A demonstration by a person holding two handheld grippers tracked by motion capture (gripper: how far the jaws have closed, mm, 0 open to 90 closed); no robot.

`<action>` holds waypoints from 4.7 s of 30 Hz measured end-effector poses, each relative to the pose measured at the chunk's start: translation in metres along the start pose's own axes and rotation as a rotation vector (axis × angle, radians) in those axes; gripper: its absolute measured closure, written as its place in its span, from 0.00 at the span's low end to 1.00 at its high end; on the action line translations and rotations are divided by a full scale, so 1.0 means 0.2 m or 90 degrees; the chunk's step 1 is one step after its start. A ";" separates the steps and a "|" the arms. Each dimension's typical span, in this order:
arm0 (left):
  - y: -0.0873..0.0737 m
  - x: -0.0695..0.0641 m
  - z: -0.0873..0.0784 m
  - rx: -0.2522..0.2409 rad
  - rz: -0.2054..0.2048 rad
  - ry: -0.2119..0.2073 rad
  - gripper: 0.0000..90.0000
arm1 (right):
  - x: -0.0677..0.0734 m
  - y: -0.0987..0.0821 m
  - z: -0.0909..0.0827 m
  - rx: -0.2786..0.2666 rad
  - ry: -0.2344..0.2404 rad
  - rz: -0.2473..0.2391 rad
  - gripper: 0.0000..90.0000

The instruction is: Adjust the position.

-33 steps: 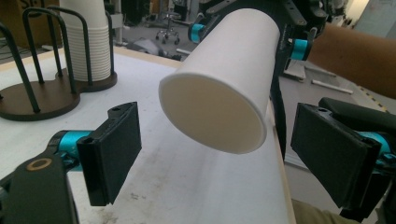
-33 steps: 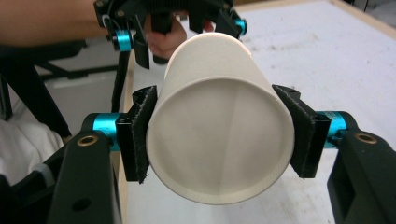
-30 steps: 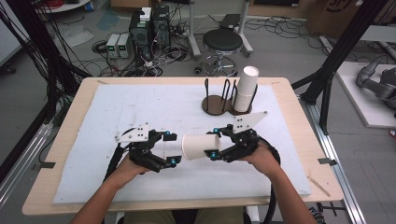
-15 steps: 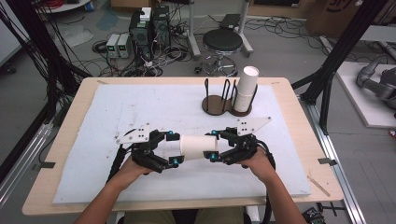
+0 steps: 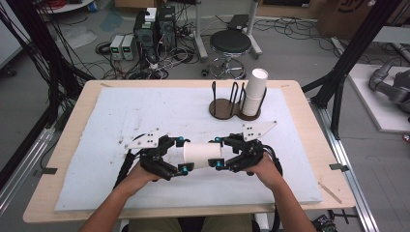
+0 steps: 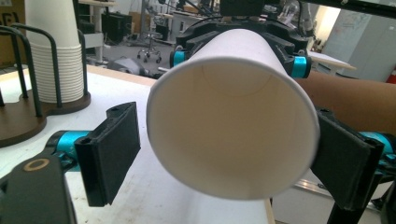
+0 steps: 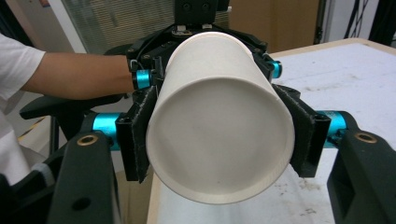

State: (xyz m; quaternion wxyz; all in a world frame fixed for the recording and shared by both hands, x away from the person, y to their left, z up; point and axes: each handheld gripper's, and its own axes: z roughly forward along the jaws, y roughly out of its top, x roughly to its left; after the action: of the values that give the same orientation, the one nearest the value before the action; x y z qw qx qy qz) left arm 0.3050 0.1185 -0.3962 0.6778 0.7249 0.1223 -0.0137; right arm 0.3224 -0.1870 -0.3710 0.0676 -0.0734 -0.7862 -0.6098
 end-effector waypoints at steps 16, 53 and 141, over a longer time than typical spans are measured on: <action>0.01 0.00 -0.01 -0.007 0.002 -0.015 0.27 | -0.02 -0.02 0.02 -0.002 0.018 0.005 0.40; 0.25 -0.01 -0.02 0.239 0.047 0.044 0.32 | 0.06 0.12 0.02 0.149 -0.118 -0.082 0.23; 0.33 0.02 -0.02 0.268 -0.009 0.089 0.22 | -0.01 0.02 0.28 0.335 -0.123 -0.083 0.39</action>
State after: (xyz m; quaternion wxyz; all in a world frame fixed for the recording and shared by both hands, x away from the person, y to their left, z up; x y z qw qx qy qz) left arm 0.3216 0.1192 -0.3314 0.5015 0.8486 0.1684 0.0064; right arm 0.3234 -0.1326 -0.3811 -0.0301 -0.0600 -0.9233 -0.3782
